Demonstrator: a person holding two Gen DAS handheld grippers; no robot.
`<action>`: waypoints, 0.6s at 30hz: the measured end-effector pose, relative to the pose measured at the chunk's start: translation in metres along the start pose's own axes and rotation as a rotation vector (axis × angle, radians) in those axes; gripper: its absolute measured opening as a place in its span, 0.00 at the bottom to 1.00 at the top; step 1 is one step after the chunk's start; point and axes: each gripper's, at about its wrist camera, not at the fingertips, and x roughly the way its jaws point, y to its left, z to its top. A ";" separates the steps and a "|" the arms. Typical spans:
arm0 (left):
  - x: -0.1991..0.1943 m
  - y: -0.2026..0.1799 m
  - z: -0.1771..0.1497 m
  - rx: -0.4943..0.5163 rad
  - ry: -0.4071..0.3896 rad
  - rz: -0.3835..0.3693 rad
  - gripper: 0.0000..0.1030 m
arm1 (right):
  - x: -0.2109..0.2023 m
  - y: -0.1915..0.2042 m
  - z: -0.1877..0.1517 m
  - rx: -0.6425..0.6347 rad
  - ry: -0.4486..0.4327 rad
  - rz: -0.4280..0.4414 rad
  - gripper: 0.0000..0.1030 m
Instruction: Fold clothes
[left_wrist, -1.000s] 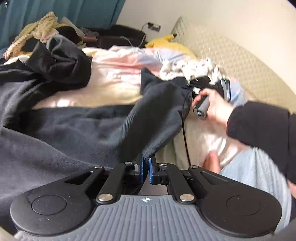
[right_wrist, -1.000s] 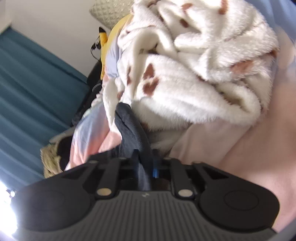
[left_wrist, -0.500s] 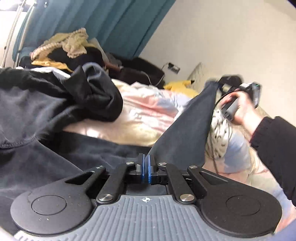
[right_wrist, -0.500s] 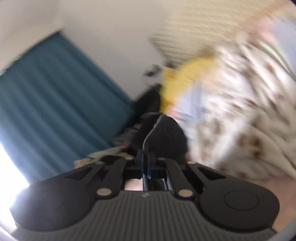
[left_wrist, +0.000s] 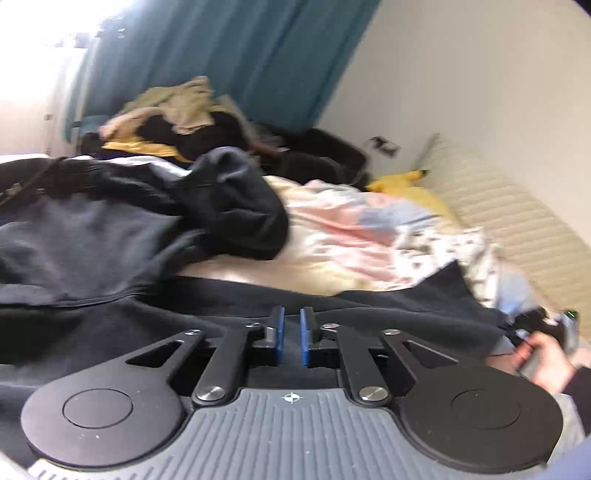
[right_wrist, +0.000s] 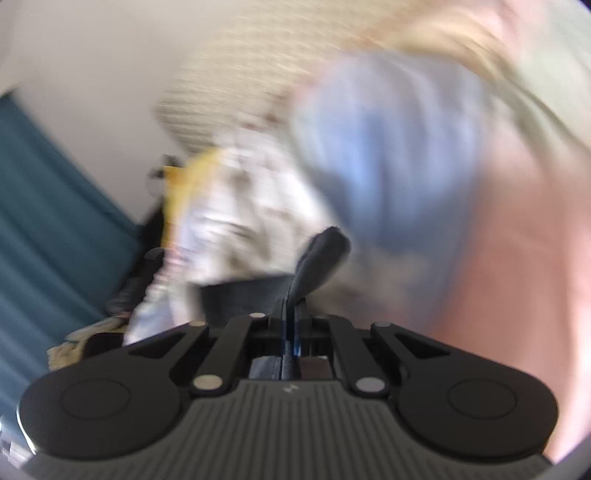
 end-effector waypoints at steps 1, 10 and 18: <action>0.001 0.001 0.001 -0.006 0.003 0.016 0.30 | 0.001 -0.005 -0.003 -0.002 0.006 -0.007 0.05; -0.006 0.007 0.004 0.014 -0.050 0.070 0.71 | -0.017 0.082 0.008 -0.158 -0.031 0.237 0.05; -0.030 0.037 0.020 -0.111 -0.084 0.105 0.85 | -0.004 0.030 0.000 -0.168 0.016 0.055 0.05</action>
